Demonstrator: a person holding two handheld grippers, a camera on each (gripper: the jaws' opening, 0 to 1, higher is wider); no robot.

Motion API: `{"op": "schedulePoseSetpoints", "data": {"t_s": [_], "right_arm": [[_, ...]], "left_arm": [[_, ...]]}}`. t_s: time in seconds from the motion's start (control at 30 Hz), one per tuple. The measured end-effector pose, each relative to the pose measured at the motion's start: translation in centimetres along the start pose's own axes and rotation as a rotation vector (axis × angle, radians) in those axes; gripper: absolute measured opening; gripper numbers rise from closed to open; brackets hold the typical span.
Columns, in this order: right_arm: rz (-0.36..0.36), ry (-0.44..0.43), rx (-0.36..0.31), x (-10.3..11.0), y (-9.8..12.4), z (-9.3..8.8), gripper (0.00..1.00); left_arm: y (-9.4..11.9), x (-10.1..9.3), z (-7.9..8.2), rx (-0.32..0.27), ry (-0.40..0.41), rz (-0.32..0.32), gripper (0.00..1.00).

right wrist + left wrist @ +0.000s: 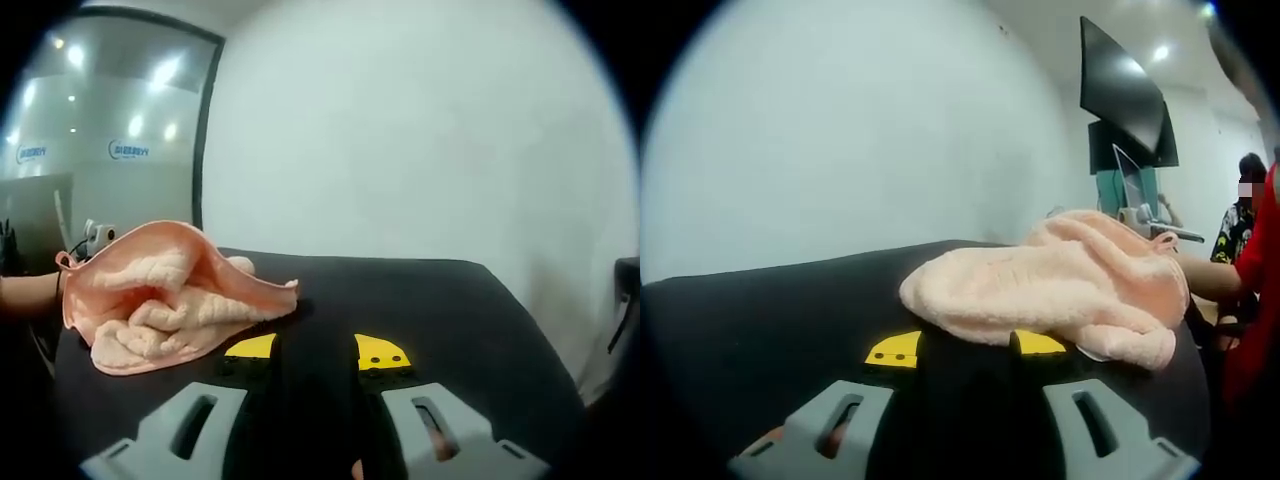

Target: Fold the towel on the table until its edges align and the towel forms a compact rectangular stack.

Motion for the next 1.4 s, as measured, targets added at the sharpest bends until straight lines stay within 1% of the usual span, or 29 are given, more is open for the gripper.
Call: {"op": "schedulePoseSetpoints", "data": {"t_s": [0.13, 0.17, 0.23, 0.27, 0.33, 0.43, 0.47, 0.5, 0.53, 0.57, 0.67, 0.73, 0.77, 0.8, 0.83, 0.87, 0.9, 0.93, 0.97, 1.0, 1.03, 1.07, 1.1, 1.13, 1.2, 1.23, 1.3, 1.33, 1.4], "right_arm": [[0.0, 0.011, -0.015, 0.1, 0.3, 0.3, 0.25], [0.0, 0.007, -0.026, 0.0, 0.3, 0.5, 0.25], [-0.004, -0.004, -0.031, -0.2, 0.3, 0.6, 0.25], [-0.006, -0.009, -0.029, -0.3, 0.2, 0.5, 0.25], [-0.005, -0.018, -0.03, -0.5, 0.2, 0.5, 0.25], [-0.002, -0.016, -0.031, -0.3, 0.3, 0.5, 0.25], [-0.002, -0.011, -0.03, -0.3, 0.3, 0.5, 0.25], [-0.001, -0.01, -0.031, -0.3, 0.2, 0.5, 0.25], [0.001, -0.009, -0.031, -0.3, 0.2, 0.5, 0.25], [0.004, -0.005, -0.032, -0.2, 0.2, 0.6, 0.25], [0.01, -0.007, -0.027, -0.2, 0.0, 0.5, 0.25], [0.005, -0.009, -0.025, -0.4, -0.1, 0.4, 0.25], [0.003, -0.008, -0.025, -0.5, -0.1, 0.4, 0.25], [0.002, -0.009, -0.026, -0.5, 0.0, 0.5, 0.25], [0.002, -0.01, -0.028, -0.5, 0.0, 0.5, 0.25], [0.002, -0.009, -0.028, -0.4, 0.1, 0.5, 0.25], [0.004, -0.007, -0.028, -0.2, 0.1, 0.5, 0.25], [0.007, -0.005, -0.026, -0.2, 0.1, 0.5, 0.25], [0.009, -0.003, -0.023, -0.1, 0.0, 0.4, 0.25], [0.01, -0.001, -0.021, -0.1, 0.0, 0.4, 0.25], [0.012, 0.0, -0.02, 0.0, 0.0, 0.4, 0.25], [0.013, -0.001, -0.022, 0.0, 0.0, 0.4, 0.25], [0.014, -0.002, -0.024, 0.1, 0.0, 0.5, 0.25], [0.014, -0.004, -0.026, 0.1, 0.1, 0.5, 0.25], [0.014, -0.002, -0.029, 0.0, 0.1, 0.5, 0.25], [0.014, 0.001, -0.028, 0.1, 0.1, 0.5, 0.25], [0.014, 0.011, -0.024, 0.2, 0.0, 0.5, 0.25], [0.014, 0.017, -0.021, 0.2, 0.1, 0.4, 0.25], [0.015, 0.026, -0.019, 0.4, 0.1, 0.4, 0.25]], "left_arm": [[0.2, -0.1, 0.3, -0.008, -0.031, 0.027, 0.31], [0.4, -0.3, 1.0, -0.037, -0.046, 0.026, 0.3], [0.6, -1.6, 2.3, -0.103, 0.015, -0.04, 0.27], [0.7, -2.0, 2.5, -0.113, 0.018, -0.065, 0.26], [1.1, -3.4, 2.5, -0.104, -0.028, -0.125, 0.26], [2.1, -7.0, 2.9, -0.095, -0.013, -0.285, 0.26], [2.7, -8.7, 2.3, -0.038, -0.053, -0.318, 0.26], [3.3, -10.4, 1.4, 0.043, -0.145, -0.335, 0.26], [3.5, -11.6, 1.1, 0.07, -0.198, -0.345, 0.26], [3.7, -13.6, 0.2, 0.132, -0.257, -0.361, 0.26], [3.5, -14.5, -2.7, 0.316, -0.415, -0.327, 0.26], [2.6, -13.9, -2.7, 0.35, -0.424, -0.249, 0.26], [2.3, -14.0, -2.3, 0.344, -0.421, -0.244, 0.16], [2.1, -14.4, -1.3, 0.291, -0.397, -0.245, 0.03], [2.0, -14.6, 0.2, 0.226, -0.371, -0.254, 0.02], [2.1, -14.8, 1.3, 0.19, -0.34, -0.259, 0.01], [2.0, -14.1, 2.4, 0.17, -0.311, -0.213, 0.01], [2.0, -12.9, 3.2, 0.193, -0.326, -0.131, 0.01], [2.2, -12.1, 4.2, 0.2, -0.381, -0.076, 0.01], [2.3, -11.7, 5.2, 0.215, -0.39, -0.044, 0.0], [2.8, -10.8, 6.7, 0.218, -0.391, 0.022, 0.0], [3.2, -9.8, 8.8, 0.174, -0.371, 0.09, 0.0], [3.9, -8.8, 10.3, 0.166, -0.26, 0.157, 0.0], [5.3, -7.5, 11.5, 0.17, -0.129, 0.257, 0.0], [7.0, -6.4, 15.1, 0.121, -0.194, 0.319, 0.0], [8.1, -5.3, 16.9, 0.107, -0.238, 0.396, 0.0], [10.4, -3.7, 20.5, 0.071, -0.395, 0.538, 0.0], [11.4, -3.4, 22.0, 0.068, -0.452, 0.578, 0.0], [12.8, -3.6, 24.9, 0.039, -0.523, 0.606, 0.0]]}}
Point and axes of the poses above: the point that each gripper's makers call its tool centre point, and the gripper's own axes: y roughly backward along the fingers, x roughly to its left, z roughly out of its top, the point moved 1 cm from there along y, roughly backward along the fingers, and after that the axes turned 1 degree about z, right-handed, at the moved point
